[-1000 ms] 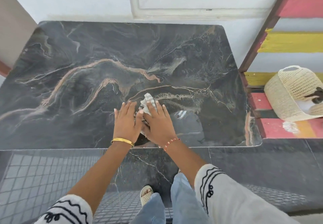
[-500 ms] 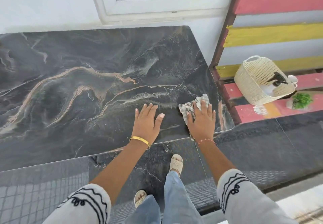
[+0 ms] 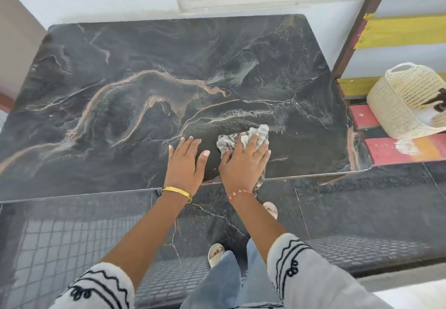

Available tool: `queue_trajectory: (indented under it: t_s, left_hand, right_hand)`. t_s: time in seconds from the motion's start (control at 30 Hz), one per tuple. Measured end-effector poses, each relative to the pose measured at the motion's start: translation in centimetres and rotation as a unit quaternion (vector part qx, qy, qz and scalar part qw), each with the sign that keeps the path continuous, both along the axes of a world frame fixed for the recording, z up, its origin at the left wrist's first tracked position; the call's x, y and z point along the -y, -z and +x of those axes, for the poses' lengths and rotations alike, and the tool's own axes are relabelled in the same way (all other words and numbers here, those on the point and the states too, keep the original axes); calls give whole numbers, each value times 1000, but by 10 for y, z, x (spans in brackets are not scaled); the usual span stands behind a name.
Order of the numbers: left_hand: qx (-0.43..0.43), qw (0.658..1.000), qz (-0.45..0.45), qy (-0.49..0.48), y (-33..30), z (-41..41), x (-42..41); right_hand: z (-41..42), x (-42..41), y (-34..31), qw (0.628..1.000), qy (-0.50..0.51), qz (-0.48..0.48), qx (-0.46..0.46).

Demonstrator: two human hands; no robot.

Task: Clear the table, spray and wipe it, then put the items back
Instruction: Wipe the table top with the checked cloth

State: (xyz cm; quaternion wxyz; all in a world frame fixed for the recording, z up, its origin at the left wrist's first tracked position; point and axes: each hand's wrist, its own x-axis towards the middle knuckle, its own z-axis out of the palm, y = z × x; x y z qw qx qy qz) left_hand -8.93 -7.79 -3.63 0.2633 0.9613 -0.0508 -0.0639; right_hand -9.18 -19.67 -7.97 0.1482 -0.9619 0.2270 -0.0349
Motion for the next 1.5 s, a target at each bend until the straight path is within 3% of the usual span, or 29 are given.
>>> queue_trajectory:
  t_s: [0.2,0.37,0.63,0.8,1.17,1.27,1.5]
  left_hand:
    - [18,998,5,-58,-6,-8,-49]
    - [17,996,4,-82,-11,-12,-61]
    - [20,999,-31,-17,-14,-7,-4]
    - [-3,997,-43,57,-11,-7,49]
    - [-8,974,-42,222,-10,-6,166]
    - [-14,968,-54,245,-7,-7,189]
    - [-17,960,-41,275,-5,2,229]
  right_hand:
    - [23,-70,-6,986,-162,26,8]
    - [12,-54,-1,935,-350,29,37]
    - [-24,10,1,896,-440,-22,55]
    - [-43,78,7,923,-382,-32,41]
    - [-78,205,1,994,-87,18,63]
    - [-81,234,-5,999,4,37,34]
    - [-46,238,-3,992,115,10,-48]
